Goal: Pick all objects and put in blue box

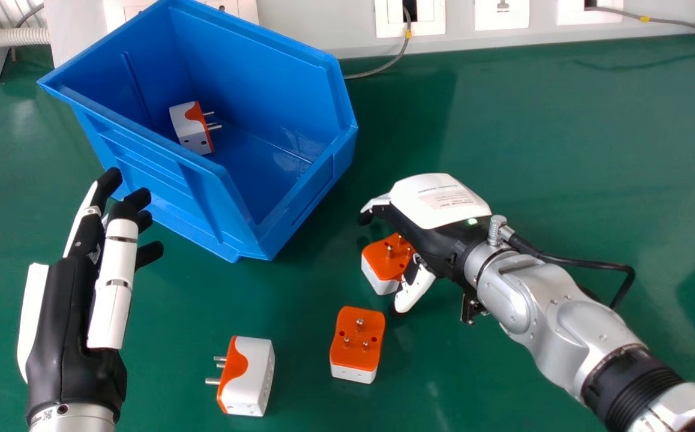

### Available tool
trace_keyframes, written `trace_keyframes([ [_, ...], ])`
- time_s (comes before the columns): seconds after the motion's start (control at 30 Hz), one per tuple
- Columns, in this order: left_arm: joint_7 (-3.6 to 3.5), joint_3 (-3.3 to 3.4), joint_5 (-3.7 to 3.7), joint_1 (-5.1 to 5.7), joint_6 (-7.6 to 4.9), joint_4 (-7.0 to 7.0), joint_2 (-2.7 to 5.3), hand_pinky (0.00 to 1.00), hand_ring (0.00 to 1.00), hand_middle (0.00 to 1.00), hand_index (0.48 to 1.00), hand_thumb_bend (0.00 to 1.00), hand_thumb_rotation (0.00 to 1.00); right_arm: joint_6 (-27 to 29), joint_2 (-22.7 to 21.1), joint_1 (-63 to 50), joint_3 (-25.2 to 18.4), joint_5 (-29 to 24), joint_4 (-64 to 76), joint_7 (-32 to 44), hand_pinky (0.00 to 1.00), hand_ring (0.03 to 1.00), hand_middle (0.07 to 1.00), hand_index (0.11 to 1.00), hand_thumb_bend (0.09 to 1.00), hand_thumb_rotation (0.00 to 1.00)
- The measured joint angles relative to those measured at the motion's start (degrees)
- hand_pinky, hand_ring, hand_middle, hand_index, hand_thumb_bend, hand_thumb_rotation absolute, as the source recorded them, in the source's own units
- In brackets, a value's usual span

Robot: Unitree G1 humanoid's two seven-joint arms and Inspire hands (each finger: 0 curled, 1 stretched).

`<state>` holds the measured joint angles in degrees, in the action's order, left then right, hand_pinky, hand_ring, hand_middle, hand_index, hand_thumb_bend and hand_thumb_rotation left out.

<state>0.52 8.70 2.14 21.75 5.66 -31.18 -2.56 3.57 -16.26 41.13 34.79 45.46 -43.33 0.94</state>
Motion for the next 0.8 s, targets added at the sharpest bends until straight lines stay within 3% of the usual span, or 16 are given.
trace_keyframes([
  [0.2, -0.09, 0.38, 0.15, -0.05, 0.06, -0.27, -0.08, 0.80, 0.87, 0.88, 0.929, 0.27, 0.90, 0.9, -0.1, 0.4, 0.0, -0.1, -0.5, 0.6, 0.69, 0.826, 0.840, 0.765, 0.493, 0.00],
  [0.3, -0.21, 0.88, 0.21, -0.09, 0.06, -0.27, -0.18, 0.80, 0.87, 0.88, 0.929, 0.28, 0.90, 1.0, -0.3, 0.4, -0.1, -0.1, -0.5, 0.7, 0.58, 0.818, 0.835, 0.762, 0.459, 0.00],
  [0.43, -0.48, 1.42, 0.25, -0.09, 0.06, -0.27, -0.26, 0.80, 0.87, 0.88, 0.928, 0.29, 0.90, 1.0, -0.8, 0.4, -0.1, -0.1, -0.4, 1.0, 0.51, 0.814, 0.831, 0.759, 0.441, 0.00],
  [0.7, -0.69, 1.53, 0.25, -0.09, 0.06, -0.27, -0.28, 0.80, 0.87, 0.88, 0.926, 0.30, 0.90, 2.2, -2.3, 0.3, 0.0, -0.1, 0.1, 1.6, 0.46, 0.811, 0.825, 0.748, 0.427, 0.00],
  [0.8, -1.10, 1.76, 0.25, -0.09, 0.05, -0.27, -0.37, 0.80, 0.87, 0.88, 0.924, 0.31, 0.90, 2.3, -2.4, 0.3, -0.1, -0.1, 0.2, 1.7, 0.46, 0.809, 0.823, 0.746, 0.426, 0.00],
])
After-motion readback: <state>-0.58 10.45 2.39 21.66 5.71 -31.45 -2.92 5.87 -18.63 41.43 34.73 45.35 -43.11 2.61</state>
